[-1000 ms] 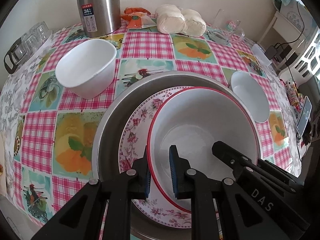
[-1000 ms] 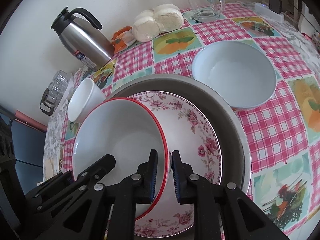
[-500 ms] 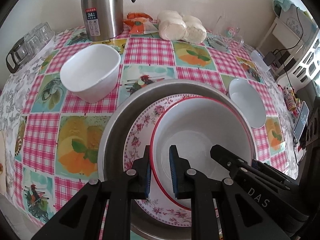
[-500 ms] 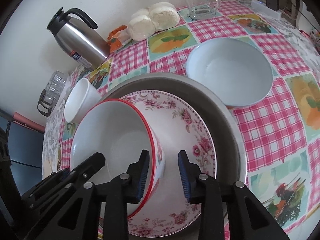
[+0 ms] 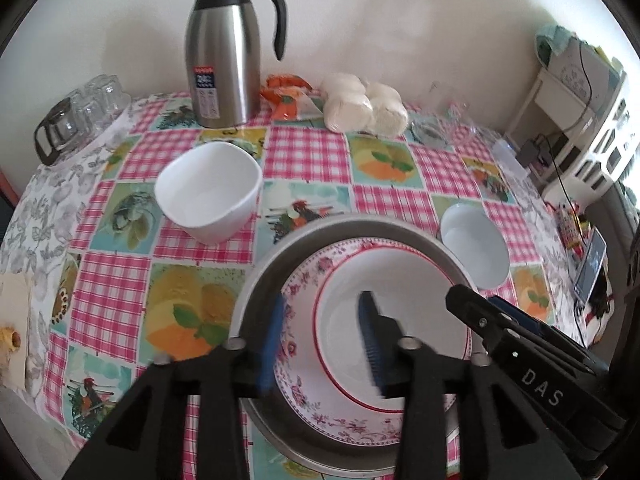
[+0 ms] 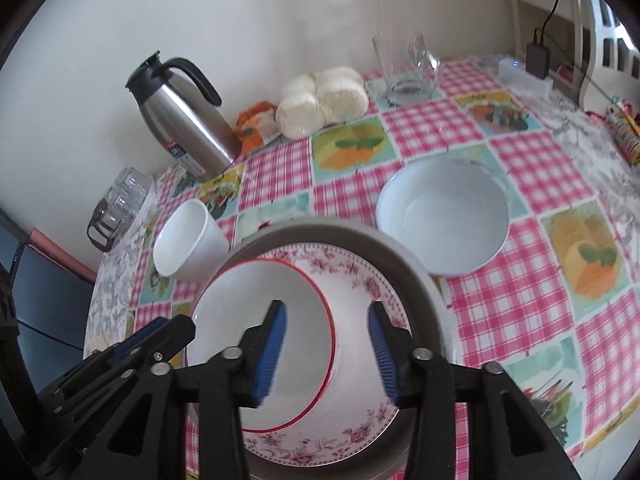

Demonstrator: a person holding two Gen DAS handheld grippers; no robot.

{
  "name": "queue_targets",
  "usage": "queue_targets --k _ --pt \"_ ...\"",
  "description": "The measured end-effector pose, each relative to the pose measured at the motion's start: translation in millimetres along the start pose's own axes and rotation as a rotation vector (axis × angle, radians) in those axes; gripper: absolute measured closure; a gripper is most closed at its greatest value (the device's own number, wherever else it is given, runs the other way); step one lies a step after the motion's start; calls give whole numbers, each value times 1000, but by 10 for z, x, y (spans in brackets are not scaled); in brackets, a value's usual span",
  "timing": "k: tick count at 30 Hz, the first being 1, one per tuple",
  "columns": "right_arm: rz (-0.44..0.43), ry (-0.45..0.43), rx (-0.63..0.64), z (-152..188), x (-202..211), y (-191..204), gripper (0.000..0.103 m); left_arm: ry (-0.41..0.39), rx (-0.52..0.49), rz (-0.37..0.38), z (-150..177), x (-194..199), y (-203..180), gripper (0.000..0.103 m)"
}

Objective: Organize plates and bowls
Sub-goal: 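Open both grippers to release the bowl rim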

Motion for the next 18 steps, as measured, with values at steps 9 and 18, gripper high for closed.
queue_targets --k 9,18 --pt "28 3 2 -3 -44 -59 20 2 93 -71 42 42 262 37" --pt "42 -24 23 -12 -41 -60 0 28 154 -175 150 -4 501 14"
Point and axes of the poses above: each gripper's, at about its wrist camera, not at the fingertips, and x roughly against the way its jaws point, y to its left, z to its underside, the point moved 7 cm from there along -x, roughly the way its jaws point, and after that the axes turned 15 degrees about -x, right-handed, at the moved point
